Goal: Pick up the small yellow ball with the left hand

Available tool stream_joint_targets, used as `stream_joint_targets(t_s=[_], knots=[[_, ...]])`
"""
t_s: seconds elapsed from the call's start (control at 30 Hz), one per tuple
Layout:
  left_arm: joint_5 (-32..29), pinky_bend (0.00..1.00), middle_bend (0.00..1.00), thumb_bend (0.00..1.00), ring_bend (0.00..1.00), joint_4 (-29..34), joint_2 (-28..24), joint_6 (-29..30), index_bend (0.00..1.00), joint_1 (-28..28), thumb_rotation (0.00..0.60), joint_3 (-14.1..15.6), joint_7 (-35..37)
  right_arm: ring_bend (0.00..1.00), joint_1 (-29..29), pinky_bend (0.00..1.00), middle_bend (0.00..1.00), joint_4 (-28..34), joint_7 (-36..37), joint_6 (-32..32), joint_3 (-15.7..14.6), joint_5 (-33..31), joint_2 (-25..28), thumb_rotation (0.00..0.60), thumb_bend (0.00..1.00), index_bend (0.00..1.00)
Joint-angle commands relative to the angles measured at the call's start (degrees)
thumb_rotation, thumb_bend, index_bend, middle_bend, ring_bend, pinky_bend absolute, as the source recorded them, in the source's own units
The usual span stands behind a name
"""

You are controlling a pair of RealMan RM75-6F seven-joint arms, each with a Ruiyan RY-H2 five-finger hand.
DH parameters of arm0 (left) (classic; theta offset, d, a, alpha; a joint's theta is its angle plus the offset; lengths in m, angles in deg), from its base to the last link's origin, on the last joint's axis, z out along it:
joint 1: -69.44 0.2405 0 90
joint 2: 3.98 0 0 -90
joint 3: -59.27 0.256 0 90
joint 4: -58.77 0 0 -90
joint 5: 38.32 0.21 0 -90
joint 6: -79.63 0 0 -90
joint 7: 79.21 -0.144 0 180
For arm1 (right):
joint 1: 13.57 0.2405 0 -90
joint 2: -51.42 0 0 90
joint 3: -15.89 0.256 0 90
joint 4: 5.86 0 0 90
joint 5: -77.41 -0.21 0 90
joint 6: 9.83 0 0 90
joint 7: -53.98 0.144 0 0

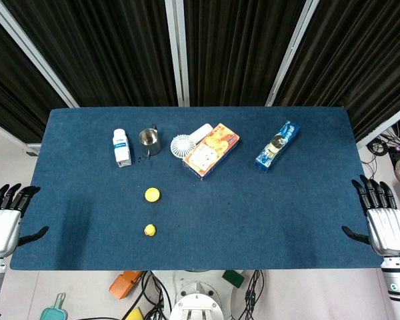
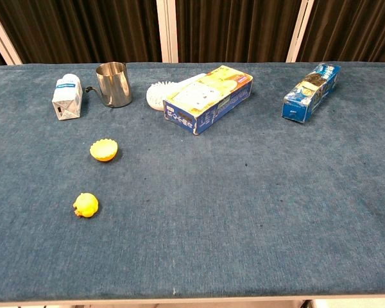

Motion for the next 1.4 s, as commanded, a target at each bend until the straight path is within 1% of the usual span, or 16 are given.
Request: stream_joint_targets(t_s=[0.03,0.1,0.2,0.3,0.43,0.6,0.67,0.83,1.0,1.07,1.2,1.4], knots=[[0.1,0.01,0.15,0.15,0.09,-0.2,0.3,-0.3,0.16,-0.1,0.6,0.1,0.1,0.0,0.0,0.06,0.04,0.0,0.1,0.0,0.0,0.0,0.1,0.6,0.15,0.0],[0.2,0.01,0.16,0.15,0.1,-0.1,0.4,-0.3,0.17,-0.3,0.6,0.0,0.1,0.0,0.0,0.06,0.04,-0.1,0.4,0.1,0.0,0.1,0.2,0.6,0.15,0.0],[1.1,0.01,0.17,0.17,0.11,0.3,0.3,-0.4,0.21,-0.6,0.6,0.0,0.1,0.0,-0.2,0.06,0.04,-0.4,1.0,0.5,0.1,0.1,0.3,0.6,0.15,0.0],[3.1,0.01,0.19,0.21,0.13,1.2,0.3,-1.1,0.25,-1.7,0.6,0.3,0.5,0.0,-0.5,0.06,0.04,-1.0,1.7,1.3,0.2,0.2,0.2,0.6,0.15,0.0],[6.2,0.01,0.19,0.21,0.13,2.1,1.1,-3.0,0.28,-4.2,0.6,0.5,0.7,0.0,-1.0,0.06,0.04,-1.5,2.7,2.5,0.2,0.7,0.2,0.6,0.15,0.0],[10.2,0.01,0.19,0.21,0.13,2.7,3.4,-7.0,0.31,-8.1,0.6,1.1,0.6,0.0,-1.5,0.06,0.04,-2.2,3.5,3.6,0.2,1.1,0.1,0.6,0.15,0.0],[12.4,0.01,0.19,0.21,0.13,2.8,5.2,-10.6,0.31,-10.9,0.6,1.8,0.0,0.0,-1.7,0.06,0.04,-2.4,3.7,3.9,0.1,1.2,0.0,0.6,0.15,0.0],[15.2,0.01,0.19,0.19,0.13,2.5,9.3,-16.5,0.34,-15.7,0.6,2.2,-1.9,0.0,-2.0,0.06,0.04,-2.4,3.5,4.2,-0.1,1.3,-0.1,0.6,0.15,0.0],[14.6,0.01,0.17,0.17,0.09,1.5,13.3,-23.1,0.34,-19.9,0.6,2.0,-5.2,0.0,-2.3,0.06,0.04,-2.5,3.5,4.5,-0.2,1.4,-0.3,0.6,0.15,0.0],[13.8,0.01,0.16,0.16,0.08,0.7,14.6,-24.7,0.34,-20.8,0.6,1.8,-6.9,0.0,-2.4,0.06,0.04,-2.5,3.6,4.5,-0.2,1.4,-0.3,0.6,0.15,0.0],[11.3,0.01,0.14,0.16,0.05,-0.9,17.2,-27.0,0.34,-21.9,0.6,1.5,-10.0,0.0,-2.5,0.06,0.04,-2.7,3.8,4.6,-0.2,1.2,-0.4,0.6,0.15,0.0],[9.8,0.01,0.13,0.19,0.03,-2.9,19.2,-27.9,0.37,-22.5,0.6,1.9,-13.5,0.0,-2.6,0.06,0.04,-2.8,3.9,4.5,-0.2,1.2,-0.6,0.6,0.15,0.0]])
